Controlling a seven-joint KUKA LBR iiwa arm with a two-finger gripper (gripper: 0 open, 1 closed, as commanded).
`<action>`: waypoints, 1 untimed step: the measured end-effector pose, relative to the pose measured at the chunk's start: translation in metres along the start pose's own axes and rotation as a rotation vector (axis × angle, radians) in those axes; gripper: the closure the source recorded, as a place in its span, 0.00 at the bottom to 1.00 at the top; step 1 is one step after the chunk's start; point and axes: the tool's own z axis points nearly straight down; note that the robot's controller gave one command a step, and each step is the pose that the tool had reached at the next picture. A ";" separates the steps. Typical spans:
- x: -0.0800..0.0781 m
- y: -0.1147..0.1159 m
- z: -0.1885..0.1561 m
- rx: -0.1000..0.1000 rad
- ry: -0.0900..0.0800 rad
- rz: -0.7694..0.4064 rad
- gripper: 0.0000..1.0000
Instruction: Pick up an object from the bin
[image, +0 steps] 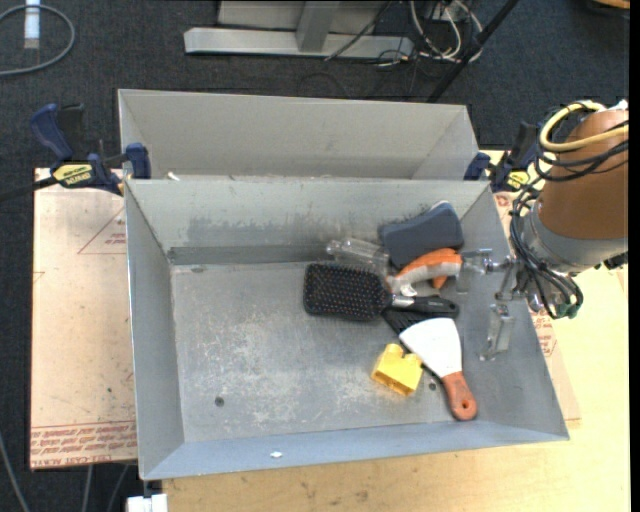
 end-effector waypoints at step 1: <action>-0.002 0.001 -0.005 0.001 -0.008 -0.003 0.00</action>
Offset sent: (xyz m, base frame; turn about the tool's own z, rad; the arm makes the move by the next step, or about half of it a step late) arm -0.0372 0.0277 -0.0796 -0.0292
